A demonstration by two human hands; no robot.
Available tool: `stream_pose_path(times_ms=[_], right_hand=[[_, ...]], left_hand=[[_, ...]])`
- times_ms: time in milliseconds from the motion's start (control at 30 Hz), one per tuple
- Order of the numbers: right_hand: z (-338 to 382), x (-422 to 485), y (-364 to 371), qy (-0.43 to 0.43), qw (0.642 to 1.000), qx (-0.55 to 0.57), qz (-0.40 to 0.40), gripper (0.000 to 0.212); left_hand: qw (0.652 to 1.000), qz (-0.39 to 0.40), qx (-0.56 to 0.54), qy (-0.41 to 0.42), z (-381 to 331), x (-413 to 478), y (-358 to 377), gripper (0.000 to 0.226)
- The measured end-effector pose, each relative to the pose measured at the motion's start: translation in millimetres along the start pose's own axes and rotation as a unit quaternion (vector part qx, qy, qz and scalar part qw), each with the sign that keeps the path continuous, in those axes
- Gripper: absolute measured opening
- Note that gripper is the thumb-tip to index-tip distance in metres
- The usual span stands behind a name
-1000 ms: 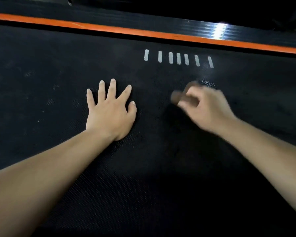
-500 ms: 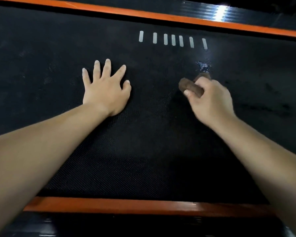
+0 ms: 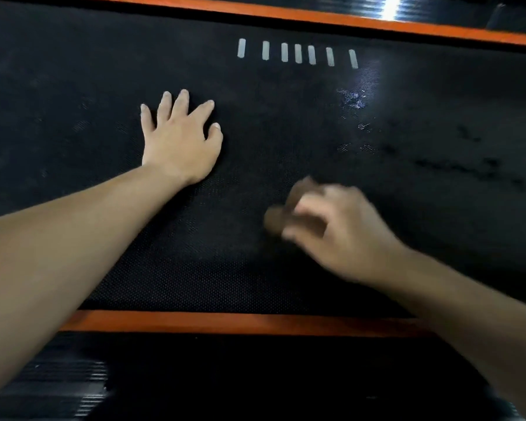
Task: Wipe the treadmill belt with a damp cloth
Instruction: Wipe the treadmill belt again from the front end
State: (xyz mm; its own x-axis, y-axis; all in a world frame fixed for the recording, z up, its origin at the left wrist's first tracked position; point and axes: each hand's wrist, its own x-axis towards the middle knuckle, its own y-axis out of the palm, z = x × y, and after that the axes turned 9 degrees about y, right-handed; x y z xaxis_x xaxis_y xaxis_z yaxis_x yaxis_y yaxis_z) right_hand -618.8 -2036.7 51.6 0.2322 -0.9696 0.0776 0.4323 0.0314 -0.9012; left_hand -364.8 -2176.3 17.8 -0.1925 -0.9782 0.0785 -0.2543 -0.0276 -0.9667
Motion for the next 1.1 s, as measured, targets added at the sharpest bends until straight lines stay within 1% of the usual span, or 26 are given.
stream_pose_path(times_ms=[67, 100, 133, 167, 233, 267, 300, 367, 400, 467, 500, 533, 567, 600, 633, 667, 700, 767, 833, 867, 900, 933, 967, 1033, 1067, 1100], right_hand=[[11.8, -28.1, -0.2, -0.066, 0.991, 0.030, 0.117, 0.027], [7.7, -29.5, -3.8, -0.087, 0.985, 0.021, 0.144, 0.028], [0.6, -24.2, -7.0, -0.101, 0.986, -0.002, 0.132, 0.029], [-8.4, -16.5, -8.1, -0.090, 0.991, -0.025, 0.100, 0.030], [-23.6, -3.8, -13.8, -0.017, 0.999, -0.040, 0.018, 0.031], [-27.2, -4.5, -15.5, 0.015, 0.999, -0.028, -0.002, 0.029], [-28.5, -11.0, -14.9, 0.023, 0.999, -0.021, -0.010, 0.027], [-21.7, -35.9, -13.3, -0.019, 0.999, -0.007, 0.043, 0.024], [-18.5, -46.4, -15.6, -0.038, 0.995, 0.006, 0.088, 0.021], [-25.5, -54.2, -25.4, -0.075, 0.986, 0.003, 0.150, 0.018], [-34.4, -50.7, -27.6, -0.092, 0.987, -0.035, 0.125, 0.021], [-45.6, -42.1, -29.2, -0.079, 0.993, -0.061, 0.068, 0.025], [-59.3, -30.2, -32.2, -0.042, 0.996, -0.073, 0.004, 0.029], [-70.5, -19.5, -36.2, 0.017, 0.996, -0.073, -0.046, 0.030], [-76.7, -12.5, -37.6, 0.066, 0.993, -0.057, -0.077, 0.029], [-78.6, -12.1, -34.6, 0.088, 0.991, -0.044, -0.090, 0.028], [-75.6, -17.7, -30.6, 0.080, 0.993, -0.032, -0.082, 0.028], [-60.3, -36.7, -24.1, 0.039, 0.999, -0.004, -0.024, 0.026], [-48.6, -52.3, -20.7, -0.010, 1.000, 0.003, 0.025, 0.026], [-51.9, -48.9, -21.4, -0.029, 0.999, -0.010, 0.038, 0.027], [-58.6, -36.5, -22.6, -0.040, 0.998, -0.029, 0.030, 0.030], [-66.5, -17.3, -22.8, -0.032, 0.999, -0.043, -0.004, 0.032], [-77.6, 8.7, -24.7, 0.003, 0.998, -0.048, -0.051, 0.034], [-99.0, 58.7, -35.1, 0.114, 0.985, -0.046, -0.118, 0.029], [-103.9, 74.2, -36.7, 0.155, 0.979, -0.042, -0.124, 0.027], [-103.2, 79.8, -34.2, 0.160, 0.978, -0.044, -0.126, 0.027]], left_hand=[[1.000, -0.002, -0.013, 0.000, -1.3, -2.0, -1.7, 0.056], [1.000, -0.006, -0.023, 0.001, -1.9, -3.4, -3.1, 0.055], [0.999, -0.012, -0.035, 0.003, -1.7, -5.3, -4.5, 0.053], [0.999, -0.019, -0.048, 0.006, -1.6, -7.5, -6.5, 0.051], [0.996, -0.027, -0.082, 0.007, -2.9, -12.6, -12.0, 0.047], [0.995, -0.027, -0.099, 0.001, -5.6, -16.0, -13.8, 0.045], [0.993, -0.028, -0.112, -0.009, -10.0, -19.1, -14.6, 0.044], [0.993, -0.025, -0.114, -0.028, -21.2, -23.7, -13.9, 0.042], [0.993, -0.017, -0.109, -0.032, -28.8, -25.3, -13.1, 0.043], [0.995, -0.002, -0.101, -0.019, -47.8, -23.7, -9.3, 0.045], [0.995, 0.007, -0.100, -0.005, -58.7, -22.0, -7.7, 0.046], [0.995, 0.016, -0.100, 0.009, -70.1, -20.0, -6.1, 0.047], [0.994, 0.025, -0.099, 0.022, -80.6, -18.4, -3.5, 0.049], [0.994, 0.036, -0.093, 0.034, -89.5, -18.5, -0.1, 0.050], [0.995, 0.047, -0.081, 0.045, -96.7, -20.2, 4.4, 0.052], [0.995, 0.053, -0.063, 0.054, -101.4, -23.1, 9.8, 0.054], [0.996, 0.053, -0.042, 0.060, -104.1, -25.9, 14.6, 0.057], [0.997, 0.044, -0.016, 0.061, -104.4, -29.4, 19.4, 0.058], [0.998, 0.037, -0.017, 0.057, -103.8, -29.4, 19.6, 0.057], [0.998, 0.036, -0.020, 0.057, -104.3, -29.5, 19.1, 0.056], [0.997, 0.036, -0.022, 0.057, -104.8, -29.6, 18.8, 0.056], [0.997, 0.036, -0.023, 0.059, -105.1, -29.6, 18.8, 0.056], [0.997, 0.036, -0.025, 0.059, -105.2, -29.3, 19.1, 0.056], [0.997, 0.037, -0.028, 0.056, -104.4, -29.9, 19.1, 0.055], [0.997, 0.036, -0.030, 0.054, -104.3, -29.9, 19.1, 0.055], [0.998, 0.036, -0.031, 0.053, -104.5, -29.4, 19.3, 0.055]])
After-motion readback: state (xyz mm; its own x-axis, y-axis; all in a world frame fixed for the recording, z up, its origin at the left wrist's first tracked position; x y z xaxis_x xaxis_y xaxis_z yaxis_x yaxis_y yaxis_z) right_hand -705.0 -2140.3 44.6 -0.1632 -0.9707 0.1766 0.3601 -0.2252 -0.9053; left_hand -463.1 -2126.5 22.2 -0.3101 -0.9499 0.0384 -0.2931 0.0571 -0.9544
